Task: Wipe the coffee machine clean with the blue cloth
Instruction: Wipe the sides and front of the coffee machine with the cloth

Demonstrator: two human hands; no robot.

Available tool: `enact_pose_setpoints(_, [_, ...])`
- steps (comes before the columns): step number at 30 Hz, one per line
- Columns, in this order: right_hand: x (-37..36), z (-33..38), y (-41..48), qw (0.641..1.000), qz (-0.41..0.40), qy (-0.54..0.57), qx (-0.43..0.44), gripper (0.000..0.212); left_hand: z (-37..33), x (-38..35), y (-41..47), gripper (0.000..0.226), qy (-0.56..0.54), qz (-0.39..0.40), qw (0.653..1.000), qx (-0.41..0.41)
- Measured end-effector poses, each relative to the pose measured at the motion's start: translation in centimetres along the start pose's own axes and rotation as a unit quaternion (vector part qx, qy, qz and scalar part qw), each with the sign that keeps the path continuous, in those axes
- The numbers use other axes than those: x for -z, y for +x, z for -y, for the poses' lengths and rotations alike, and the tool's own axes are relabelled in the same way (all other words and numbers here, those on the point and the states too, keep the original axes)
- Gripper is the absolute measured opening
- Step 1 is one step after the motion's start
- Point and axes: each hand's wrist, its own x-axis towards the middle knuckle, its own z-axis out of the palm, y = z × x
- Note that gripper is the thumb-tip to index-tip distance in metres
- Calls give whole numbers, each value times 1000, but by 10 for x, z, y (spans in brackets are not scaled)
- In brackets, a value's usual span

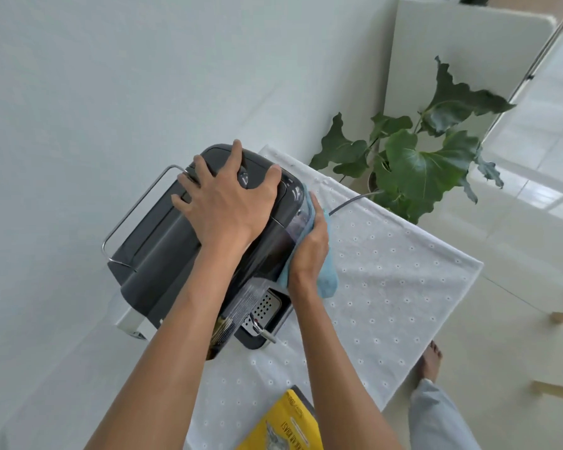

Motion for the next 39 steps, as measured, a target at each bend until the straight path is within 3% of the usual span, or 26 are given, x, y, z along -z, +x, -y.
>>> enact_pose_setpoints(3, [9, -34, -18, 999, -43, 11, -30, 54, 0, -1, 0, 80, -1, -2, 1000, -1])
enact_pose_setpoints(6, [-5, -12, -52, 997, -78, 2, -4, 60, 1, 0, 1, 81, -1, -4, 1000, -4])
enact_pose_setpoints(12, [-3, -7, -27, 995, -3, -15, 97, 50, 8, -3, 0, 80, 1, -9, 1000, -25])
enact_pose_setpoints(16, [25, -54, 4, 997, 23, -58, 43, 53, 8, -3, 1, 79, -2, -9, 1000, -29])
enact_pose_setpoints(19, [27, -68, -10, 998, -17, -58, 12, 45, 9, -3, 1, 80, -1, -12, 1000, -29])
enact_pose_setpoints(23, [5, -44, -56, 998, -61, -30, 1, 53, 9, -2, 1, 78, 0, -10, 1000, -29])
enact_pose_setpoints(29, [-14, 33, -41, 994, 57, -8, 97, 48, 7, -3, -2, 77, 1, -12, 1000, -29])
enact_pose_setpoints(31, [-8, 43, -17, 993, 96, 13, 72, 45, 7, -3, -3, 77, 1, -13, 999, -29])
enact_pose_setpoints(35, [12, 38, 16, 982, 155, -15, -106, 47, 8, -4, -2, 76, -6, -19, 999, -31])
enact_pose_setpoints(37, [20, 32, 20, 970, 185, -49, -148, 57, 8, -3, -2, 75, -4, -17, 999, -30])
enact_pose_setpoints(39, [25, 36, 24, 963, 201, -69, -164, 54, 8, -3, -4, 75, -2, -18, 999, -32])
